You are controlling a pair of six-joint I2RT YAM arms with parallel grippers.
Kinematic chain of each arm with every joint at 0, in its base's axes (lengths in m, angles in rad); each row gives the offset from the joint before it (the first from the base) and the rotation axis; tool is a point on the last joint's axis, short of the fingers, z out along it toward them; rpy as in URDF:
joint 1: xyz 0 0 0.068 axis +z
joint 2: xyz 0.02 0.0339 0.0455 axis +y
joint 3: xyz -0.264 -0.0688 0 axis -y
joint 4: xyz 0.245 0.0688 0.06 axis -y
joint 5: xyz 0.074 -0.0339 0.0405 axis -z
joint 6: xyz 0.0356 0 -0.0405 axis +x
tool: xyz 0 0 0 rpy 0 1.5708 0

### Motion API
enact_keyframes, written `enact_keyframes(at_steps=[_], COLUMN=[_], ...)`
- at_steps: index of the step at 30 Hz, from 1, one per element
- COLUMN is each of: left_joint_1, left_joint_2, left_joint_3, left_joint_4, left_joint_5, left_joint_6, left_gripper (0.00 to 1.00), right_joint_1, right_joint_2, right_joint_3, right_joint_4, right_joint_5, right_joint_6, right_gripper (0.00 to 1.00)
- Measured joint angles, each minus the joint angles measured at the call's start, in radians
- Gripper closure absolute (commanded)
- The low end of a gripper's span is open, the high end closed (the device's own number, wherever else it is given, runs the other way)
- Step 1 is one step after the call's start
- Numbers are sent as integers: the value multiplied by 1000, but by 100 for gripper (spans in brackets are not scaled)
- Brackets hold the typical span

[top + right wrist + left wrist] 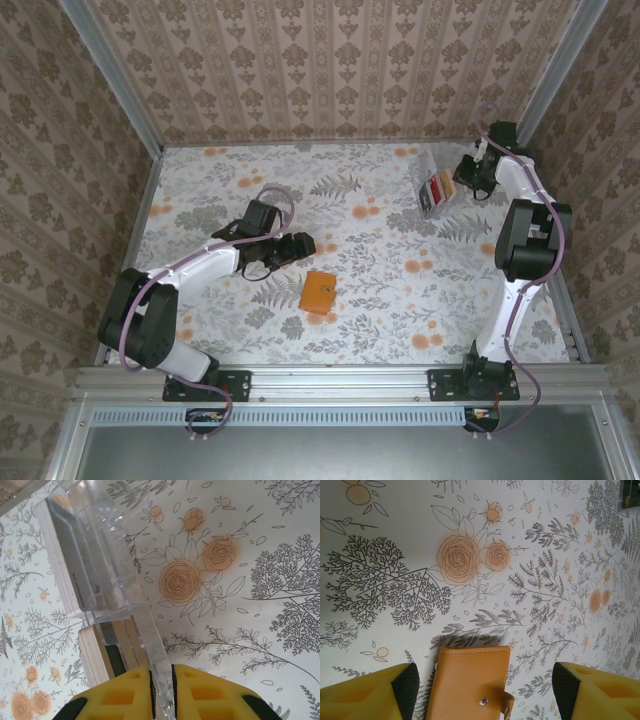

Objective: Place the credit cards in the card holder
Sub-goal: Move the storage box to the top-center of the table.

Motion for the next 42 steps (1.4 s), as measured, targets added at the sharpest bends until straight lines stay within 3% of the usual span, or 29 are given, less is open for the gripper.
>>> enact_keyframes(at_steps=[14,24,35,39,42], left_joint_1=[0,0,0,0,0], left_joint_2=[-1,-27,-40,-40,-40], left_joint_3=[0,0,-2,-2,-2], left_joint_4=[-3,-4,-3,-3,-2], left_joint_5=[7,7,7,8,7], left_joint_6=[7,14,18,18,19], left_gripper=[27,27,27,27,27], right_joint_1=[91,271,473,481,481], right_joint_2=[-119,-232,-237,-230,-228], right_joint_3=[-161,-325,-335,-319,-288], right_joint_4=[8,69,77,48,6], right_joint_5=[8,-11,-29,-28,3], right_joint_6=[-63,-26,-21,-38,-45], right_gripper=[90,89,87,80,65])
